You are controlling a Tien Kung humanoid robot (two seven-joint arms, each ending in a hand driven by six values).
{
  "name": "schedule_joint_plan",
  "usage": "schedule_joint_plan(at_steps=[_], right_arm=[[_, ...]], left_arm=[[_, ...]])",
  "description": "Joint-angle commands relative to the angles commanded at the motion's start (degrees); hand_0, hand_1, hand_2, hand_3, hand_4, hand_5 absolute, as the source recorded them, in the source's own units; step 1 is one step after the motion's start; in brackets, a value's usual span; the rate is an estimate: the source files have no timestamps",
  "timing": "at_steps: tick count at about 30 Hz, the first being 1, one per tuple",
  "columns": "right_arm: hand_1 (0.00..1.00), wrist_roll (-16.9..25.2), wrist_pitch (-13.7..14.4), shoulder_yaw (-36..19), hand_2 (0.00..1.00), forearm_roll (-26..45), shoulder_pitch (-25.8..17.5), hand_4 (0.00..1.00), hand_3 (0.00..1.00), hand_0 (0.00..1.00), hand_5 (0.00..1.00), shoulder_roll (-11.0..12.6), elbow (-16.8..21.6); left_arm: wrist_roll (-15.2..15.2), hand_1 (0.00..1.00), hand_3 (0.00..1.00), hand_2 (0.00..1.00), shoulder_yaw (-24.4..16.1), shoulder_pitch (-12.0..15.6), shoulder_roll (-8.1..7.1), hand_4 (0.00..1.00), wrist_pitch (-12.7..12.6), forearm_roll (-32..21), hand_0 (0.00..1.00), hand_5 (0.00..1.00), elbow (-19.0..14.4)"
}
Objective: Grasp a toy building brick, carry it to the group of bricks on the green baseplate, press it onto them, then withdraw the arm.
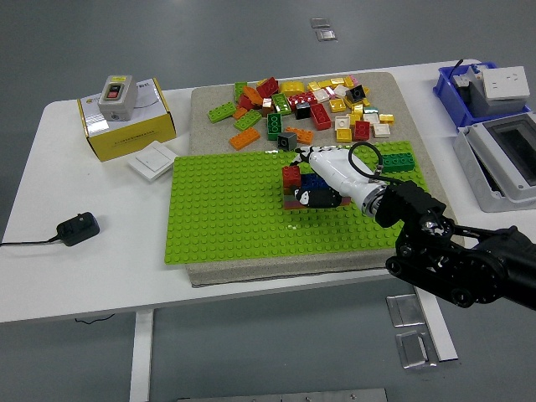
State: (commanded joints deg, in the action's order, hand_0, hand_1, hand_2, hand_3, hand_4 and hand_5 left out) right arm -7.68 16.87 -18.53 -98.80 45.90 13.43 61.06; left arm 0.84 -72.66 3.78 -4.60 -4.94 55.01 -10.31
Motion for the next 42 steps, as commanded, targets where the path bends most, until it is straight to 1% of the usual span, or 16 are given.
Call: schedule_joint_plan(at_steps=[8, 16, 17, 18, 27, 31, 34, 35, 37, 40, 41, 42], right_arm=[[0.867, 0.11, 0.15, -0.20, 0.934, 0.38, -0.04, 0.584, 0.747, 0.797, 0.453, 0.05, 0.17], [0.866, 1.04, 0.55, -0.90, 0.933, 1.77, -0.29, 0.582, 0.757, 0.797, 0.451, 0.36, 0.48], [0.866, 1.16, 0.57, -1.01, 0.933, 2.02, -0.29, 0.582, 0.785, 0.797, 0.451, 0.43, 0.53], [0.866, 1.25, 0.58, -1.10, 0.933, 2.29, -0.27, 0.582, 0.785, 0.797, 0.451, 0.51, 0.58], [0.866, 1.78, 0.63, -1.64, 0.934, 4.73, -0.10, 0.586, 0.802, 0.797, 0.453, 1.14, 1.46], [0.865, 1.94, 1.12, -3.07, 0.934, 4.91, -0.64, 0.584, 0.799, 0.798, 0.456, 1.94, 3.41], [0.865, 1.82, 1.70, -3.97, 0.934, 3.64, -1.44, 0.584, 0.799, 0.798, 0.456, 2.99, 6.24], [0.867, 1.74, 1.84, -4.15, 0.943, 3.11, -1.73, 0.584, 0.715, 0.802, 0.475, 3.35, 7.18], [0.867, 1.59, 2.05, -4.33, 0.943, 2.08, -2.33, 0.584, 0.715, 0.802, 0.475, 3.99, 8.75], [0.867, 1.40, 2.20, -4.63, 0.943, 1.04, -3.03, 0.584, 0.715, 0.802, 0.475, 4.49, 9.92], [0.879, 1.38, 2.21, -4.66, 0.971, 0.98, -3.07, 0.588, 0.630, 0.805, 0.529, 4.51, 9.99], [0.879, 1.34, 2.22, -4.77, 0.971, 0.84, -3.19, 0.588, 0.630, 0.805, 0.529, 4.56, 10.18]], left_arm=[[0.52, 0.658, 0.594, 0.586, -0.37, 0.00, -0.05, 0.183, -0.01, 0.25, 0.658, 0.714, 0.00], [2.60, 0.657, 0.594, 0.584, -0.94, -0.02, 0.01, 0.181, 1.90, 0.08, 0.658, 0.709, 0.00], [2.90, 0.657, 0.594, 0.583, -0.94, -0.03, 0.02, 0.182, 2.13, -0.02, 0.658, 0.706, 0.00], [3.10, 0.657, 0.594, 0.583, -0.95, -0.04, 0.03, 0.182, 2.30, -0.05, 0.658, 0.706, 0.00], [3.46, 0.657, 0.594, 0.583, -0.91, -0.09, 0.08, 0.184, 2.66, -0.24, 0.659, 0.704, 0.00], [3.36, 0.657, 0.593, 0.582, -0.90, 0.01, 0.14, 0.184, 2.52, -0.27, 0.659, 0.704, 0.00], [3.21, 0.657, 0.593, 0.582, -0.95, 0.12, 0.23, 0.184, 2.34, -0.25, 0.659, 0.704, 0.00], [3.16, 0.658, 0.593, 0.582, -0.99, 0.16, 0.26, 0.184, 2.28, -0.22, 0.660, 0.703, 0.00], [3.08, 0.658, 0.593, 0.582, -1.09, 0.25, 0.32, 0.184, 2.20, -0.16, 0.660, 0.703, 0.00], [2.98, 0.658, 0.593, 0.582, -1.31, 0.33, 0.41, 0.184, 2.12, 0.00, 0.660, 0.703, 0.00], [2.97, 0.658, 0.594, 0.582, -1.33, 0.33, 0.41, 0.185, 2.12, 0.01, 0.660, 0.702, 0.00], [2.98, 0.658, 0.594, 0.582, -1.36, 0.35, 0.43, 0.185, 2.10, 0.03, 0.660, 0.702, 0.00]])
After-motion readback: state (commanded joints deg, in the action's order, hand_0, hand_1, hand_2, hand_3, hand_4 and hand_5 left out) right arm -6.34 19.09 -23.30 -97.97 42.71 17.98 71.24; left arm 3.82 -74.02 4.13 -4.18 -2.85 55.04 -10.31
